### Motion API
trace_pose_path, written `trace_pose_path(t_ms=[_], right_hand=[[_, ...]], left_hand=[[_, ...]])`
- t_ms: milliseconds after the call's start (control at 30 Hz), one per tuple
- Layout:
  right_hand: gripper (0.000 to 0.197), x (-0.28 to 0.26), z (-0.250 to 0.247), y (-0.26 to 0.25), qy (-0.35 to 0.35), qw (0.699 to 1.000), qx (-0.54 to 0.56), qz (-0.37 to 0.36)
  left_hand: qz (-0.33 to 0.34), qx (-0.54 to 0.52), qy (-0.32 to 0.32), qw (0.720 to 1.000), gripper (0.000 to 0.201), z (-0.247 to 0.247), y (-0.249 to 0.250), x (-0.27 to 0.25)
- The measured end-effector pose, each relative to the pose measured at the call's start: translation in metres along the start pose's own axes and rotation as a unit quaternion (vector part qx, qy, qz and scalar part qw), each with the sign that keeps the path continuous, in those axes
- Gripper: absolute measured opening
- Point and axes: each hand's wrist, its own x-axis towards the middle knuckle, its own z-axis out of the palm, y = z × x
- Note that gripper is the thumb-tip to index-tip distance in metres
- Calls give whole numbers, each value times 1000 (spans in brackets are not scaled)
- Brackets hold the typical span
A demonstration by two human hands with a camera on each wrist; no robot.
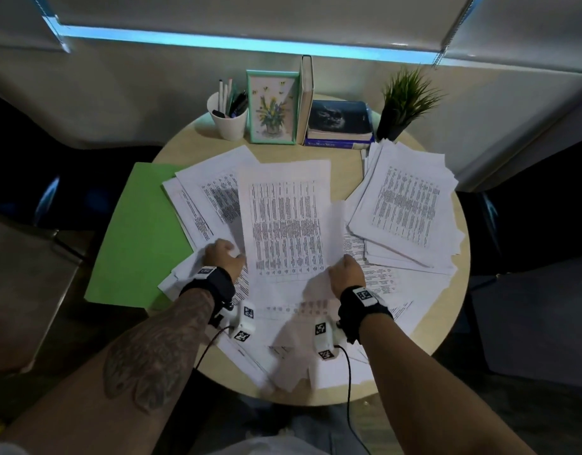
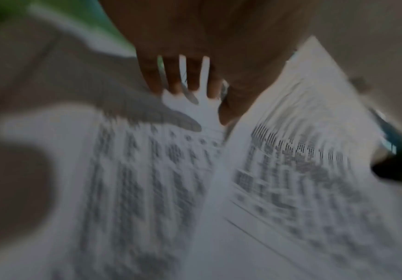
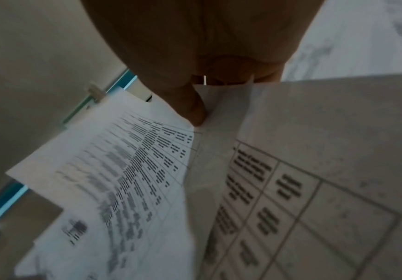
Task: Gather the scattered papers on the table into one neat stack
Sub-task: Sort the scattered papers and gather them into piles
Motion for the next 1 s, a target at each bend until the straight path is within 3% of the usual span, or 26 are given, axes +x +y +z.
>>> trace_pose_path(t_ms=[67, 200, 333, 467, 533, 700, 833, 900, 1000], right_hand=[[18, 1, -5, -3, -5, 999, -48, -17], [20, -2, -11, 1, -25, 991, -121, -41], [28, -4, -11, 4, -43, 987, -146, -51], [32, -4, -7, 5, -49, 984, -160, -55], [30, -3, -7, 6, -51, 982, -170, -58], [18, 5, -12, 6, -24, 978, -199, -55], [14, 11, -16, 2, -16, 974, -220, -55], [14, 10, -15, 0, -18, 975, -216, -54], [18, 8, -12, 1, -32, 976, -209, -48]], left_hand=[[14, 134, 28, 991, 58, -9, -7, 5], [-24, 266, -48, 962, 86, -19, -21, 21], [7, 318, -15, 948, 64, -23, -22, 25], [11, 235, -50, 971, 38, -27, -17, 33], [6, 162, -57, 985, 34, -27, -13, 37], [29, 43, 15, 999, 20, -35, 10, 44], [68, -10, -13, 998, 24, -41, 25, 53], [76, 21, -56, 995, 29, -40, 30, 53], [107, 242, -76, 961, 36, -37, 29, 48]])
